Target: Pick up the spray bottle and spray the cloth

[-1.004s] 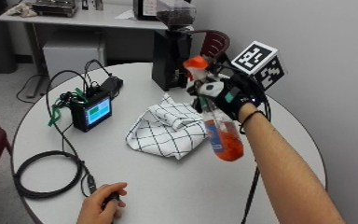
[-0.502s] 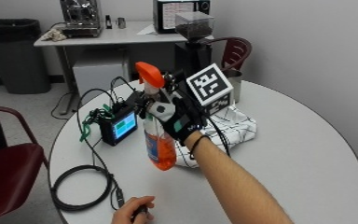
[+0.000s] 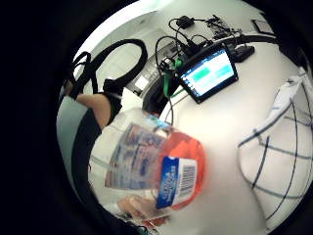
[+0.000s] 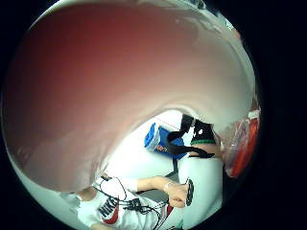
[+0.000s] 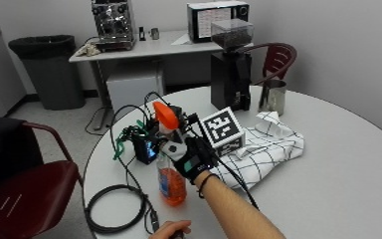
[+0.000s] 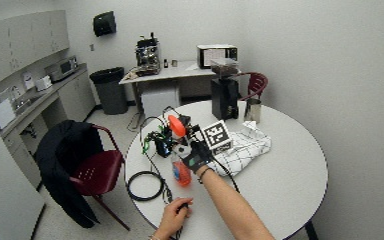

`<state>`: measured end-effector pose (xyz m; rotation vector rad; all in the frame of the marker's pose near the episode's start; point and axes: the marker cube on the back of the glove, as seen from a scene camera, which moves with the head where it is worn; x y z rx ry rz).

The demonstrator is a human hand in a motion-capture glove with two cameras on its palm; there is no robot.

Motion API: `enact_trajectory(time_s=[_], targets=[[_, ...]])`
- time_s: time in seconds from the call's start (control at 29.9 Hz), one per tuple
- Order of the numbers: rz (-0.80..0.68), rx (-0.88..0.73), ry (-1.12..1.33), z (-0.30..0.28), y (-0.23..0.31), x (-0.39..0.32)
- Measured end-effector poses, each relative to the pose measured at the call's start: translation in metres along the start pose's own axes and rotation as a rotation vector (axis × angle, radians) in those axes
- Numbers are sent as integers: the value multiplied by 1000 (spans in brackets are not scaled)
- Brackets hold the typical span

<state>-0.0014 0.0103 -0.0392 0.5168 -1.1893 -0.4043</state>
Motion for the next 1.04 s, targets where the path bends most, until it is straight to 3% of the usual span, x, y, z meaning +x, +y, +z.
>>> enact_trajectory(time_s=[0.44,0.67,0.84,0.94,1.04], targets=[[13,-70,26,-7,16,8],[61,-52,1,-76,79,8],[63,8,231,-143,141,35],[136,33,502,-185,181,63],[193,32,607,-206,204,73]])
